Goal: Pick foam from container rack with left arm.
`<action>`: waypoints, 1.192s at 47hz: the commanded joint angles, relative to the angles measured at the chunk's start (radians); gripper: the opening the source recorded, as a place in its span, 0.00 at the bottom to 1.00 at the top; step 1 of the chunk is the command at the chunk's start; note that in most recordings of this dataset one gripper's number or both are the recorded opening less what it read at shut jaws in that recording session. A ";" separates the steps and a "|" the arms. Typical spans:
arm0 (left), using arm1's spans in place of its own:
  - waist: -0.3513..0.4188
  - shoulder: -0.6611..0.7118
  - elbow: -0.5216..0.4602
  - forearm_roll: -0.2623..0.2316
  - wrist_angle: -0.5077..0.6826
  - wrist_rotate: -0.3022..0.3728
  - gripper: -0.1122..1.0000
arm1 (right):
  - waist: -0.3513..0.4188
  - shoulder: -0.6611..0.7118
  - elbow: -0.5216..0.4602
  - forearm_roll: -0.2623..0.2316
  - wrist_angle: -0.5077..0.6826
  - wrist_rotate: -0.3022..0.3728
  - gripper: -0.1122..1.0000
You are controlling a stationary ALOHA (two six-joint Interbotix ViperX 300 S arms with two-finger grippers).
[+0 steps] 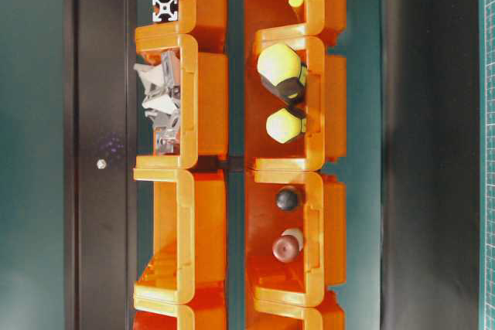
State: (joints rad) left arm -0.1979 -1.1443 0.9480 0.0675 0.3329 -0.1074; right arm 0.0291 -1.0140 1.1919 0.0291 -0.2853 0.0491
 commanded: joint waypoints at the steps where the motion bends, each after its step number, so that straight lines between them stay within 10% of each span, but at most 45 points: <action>1: 0.000 0.005 -0.011 0.000 -0.011 -0.002 0.80 | 0.002 0.005 -0.021 0.002 -0.011 0.002 0.10; 56: 0.003 0.005 0.034 0.000 -0.023 0.003 0.80 | 0.002 0.005 -0.014 0.002 -0.009 0.002 0.10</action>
State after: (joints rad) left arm -0.1979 -1.1459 0.9910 0.0660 0.3206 -0.1074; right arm 0.0291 -1.0124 1.1919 0.0276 -0.2853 0.0491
